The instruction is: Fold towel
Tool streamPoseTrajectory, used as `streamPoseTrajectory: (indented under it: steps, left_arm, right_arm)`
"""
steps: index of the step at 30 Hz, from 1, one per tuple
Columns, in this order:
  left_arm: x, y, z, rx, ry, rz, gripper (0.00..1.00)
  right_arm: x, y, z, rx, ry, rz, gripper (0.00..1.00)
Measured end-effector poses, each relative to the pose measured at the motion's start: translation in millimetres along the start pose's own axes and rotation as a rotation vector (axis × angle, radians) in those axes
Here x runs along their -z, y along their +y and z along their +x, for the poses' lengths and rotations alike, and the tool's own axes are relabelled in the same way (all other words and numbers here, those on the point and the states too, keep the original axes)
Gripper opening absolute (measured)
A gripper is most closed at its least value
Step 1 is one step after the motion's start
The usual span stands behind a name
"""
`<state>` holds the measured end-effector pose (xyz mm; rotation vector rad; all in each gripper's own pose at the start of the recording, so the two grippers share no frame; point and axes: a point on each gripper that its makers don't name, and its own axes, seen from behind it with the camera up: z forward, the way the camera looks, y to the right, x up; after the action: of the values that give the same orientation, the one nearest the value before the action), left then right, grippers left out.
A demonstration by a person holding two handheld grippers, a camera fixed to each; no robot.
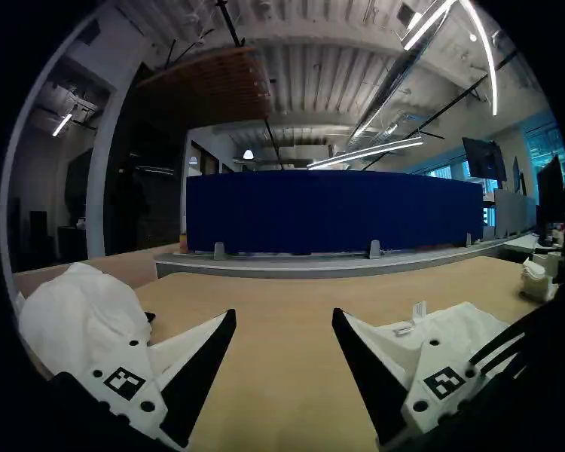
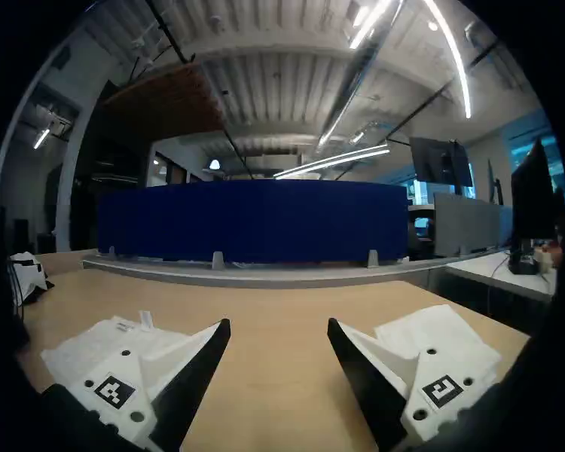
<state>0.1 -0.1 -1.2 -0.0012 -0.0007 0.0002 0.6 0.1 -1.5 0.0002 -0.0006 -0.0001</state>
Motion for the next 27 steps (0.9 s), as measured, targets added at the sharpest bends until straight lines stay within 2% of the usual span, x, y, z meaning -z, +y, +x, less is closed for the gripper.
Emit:
streamPoseTrajectory:
  steps: [8, 12, 16, 27]
  left_arm:
    - [-1.1, 0.9, 1, -0.001, -0.002, -0.002, 0.95]
    - [-2.3, -1.2, -1, -0.006, -0.023, 0.003, 0.95]
    - [-1.2, -0.2, 18, -0.019, -0.026, -0.003, 0.95]
    - [6.1, 14.3, 98, -0.033, -0.056, -0.056, 0.94]
  right_arm:
    - [1.0, 0, -1, 0.004, -0.009, -0.007, 1.0]
    - [3.6, -2, 10, 0.016, -0.02, -0.011, 1.0]
    - [7.9, -4, 36, 0.022, -0.008, -0.007, 1.0]
    - [16.8, -15, 115, 0.022, -0.016, -0.009, 1.0]
